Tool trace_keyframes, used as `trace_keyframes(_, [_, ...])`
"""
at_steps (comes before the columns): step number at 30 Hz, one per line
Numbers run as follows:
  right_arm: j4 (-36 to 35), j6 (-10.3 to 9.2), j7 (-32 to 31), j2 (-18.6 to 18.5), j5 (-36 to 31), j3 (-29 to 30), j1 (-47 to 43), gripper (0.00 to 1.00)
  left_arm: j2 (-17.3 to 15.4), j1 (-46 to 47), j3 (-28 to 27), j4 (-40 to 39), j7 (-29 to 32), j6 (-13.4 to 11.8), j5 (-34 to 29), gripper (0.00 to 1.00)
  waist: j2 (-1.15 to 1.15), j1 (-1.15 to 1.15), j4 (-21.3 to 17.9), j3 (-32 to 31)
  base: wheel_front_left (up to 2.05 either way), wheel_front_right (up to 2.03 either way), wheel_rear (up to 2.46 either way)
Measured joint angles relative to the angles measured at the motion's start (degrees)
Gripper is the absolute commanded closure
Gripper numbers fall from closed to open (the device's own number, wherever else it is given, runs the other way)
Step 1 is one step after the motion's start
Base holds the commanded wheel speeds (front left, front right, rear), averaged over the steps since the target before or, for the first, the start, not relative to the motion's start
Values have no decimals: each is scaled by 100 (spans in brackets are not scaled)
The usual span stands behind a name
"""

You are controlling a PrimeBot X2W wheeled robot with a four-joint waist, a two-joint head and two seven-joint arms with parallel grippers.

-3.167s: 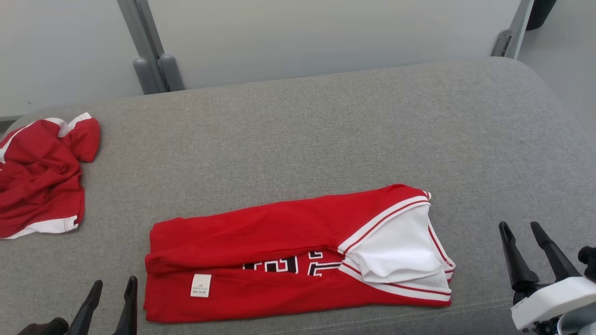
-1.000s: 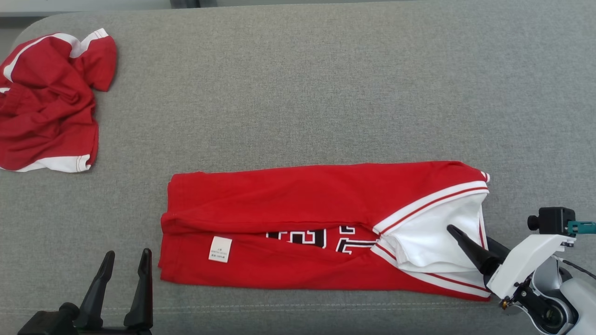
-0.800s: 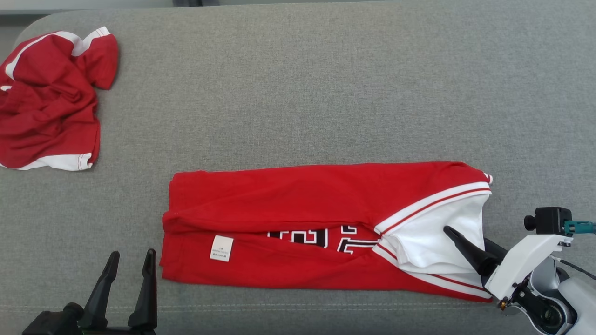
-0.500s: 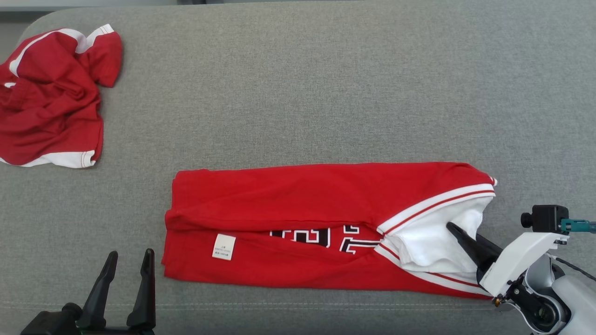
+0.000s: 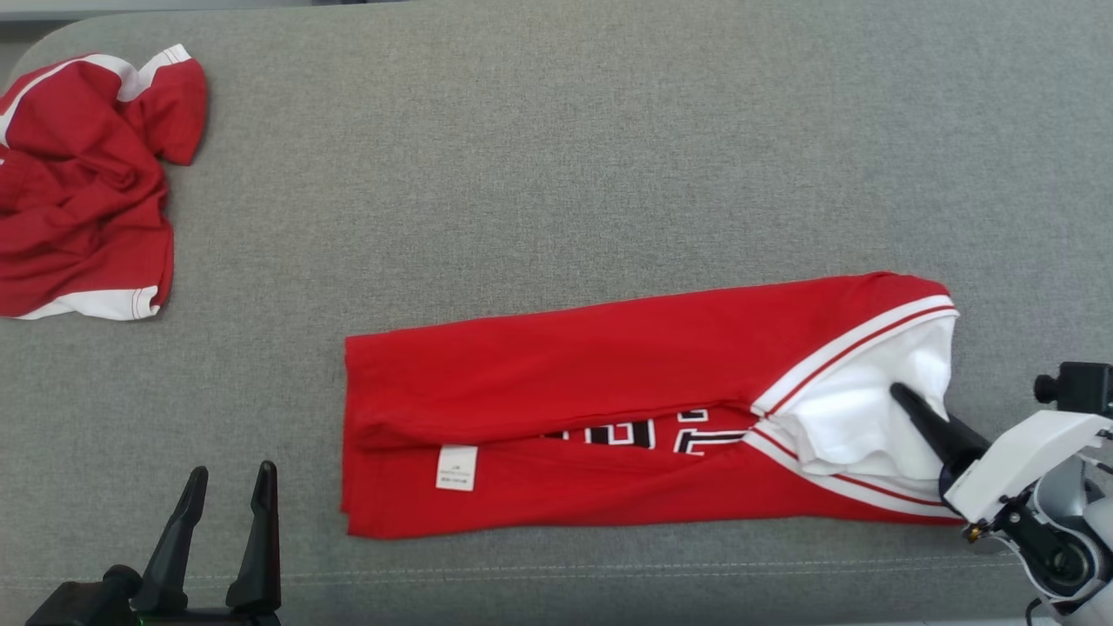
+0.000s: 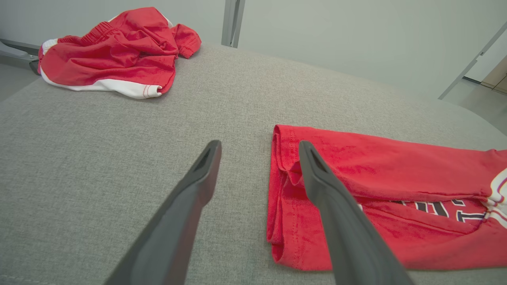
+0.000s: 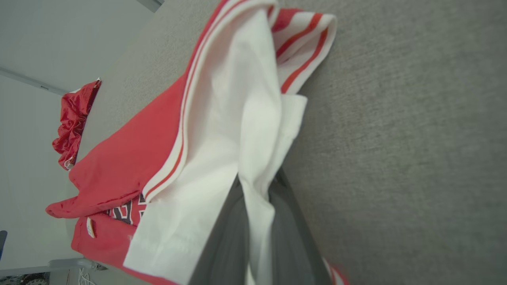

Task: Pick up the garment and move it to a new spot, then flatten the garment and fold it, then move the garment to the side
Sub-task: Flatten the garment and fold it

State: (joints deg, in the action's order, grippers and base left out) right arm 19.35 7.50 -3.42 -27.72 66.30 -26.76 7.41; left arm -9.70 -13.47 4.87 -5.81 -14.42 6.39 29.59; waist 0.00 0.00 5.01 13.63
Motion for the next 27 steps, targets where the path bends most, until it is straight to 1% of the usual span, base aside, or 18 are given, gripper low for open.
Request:
trace_keyframes(5, [130, -1, 18, -278, 127, 176, 25, 100, 2, 0, 2, 4, 0, 14, -4, 0, 0, 0, -30, 1, 0, 0, 0])
trace_keyframes(10, [145, -1, -107, -421, 280, 189, 25, 100, 14, 0, 0, 12, 0, 15, -5, 0, 0, 0, -48, 4, 0, 0, 0])
trace_keyframes(13, [36, -1, -200, -480, 336, 166, 32, 100, 35, 1, 4, 23, 0, 15, -5, 0, 0, 0, -47, 11, 0, 0, 0])
trace_keyframes(19, [-591, -2, -495, -567, 427, -44, 270, 100, 99, 13, 5, 47, 0, 21, -38, 0, 0, 0, -36, 7, 0, 0, 0])
trace_keyframes(21, [-867, -2, -639, -654, 426, -142, 415, 100, 87, 45, 30, 60, 0, 24, -175, 0, 0, 0, -29, -5, 0, 0, 0])
trace_keyframes(27, [-1647, -2, -1140, -983, 258, -578, 677, 100, 91, 230, 130, 115, 0, 66, -198, 0, 0, 0, 37, -82, 0, 0, 0])
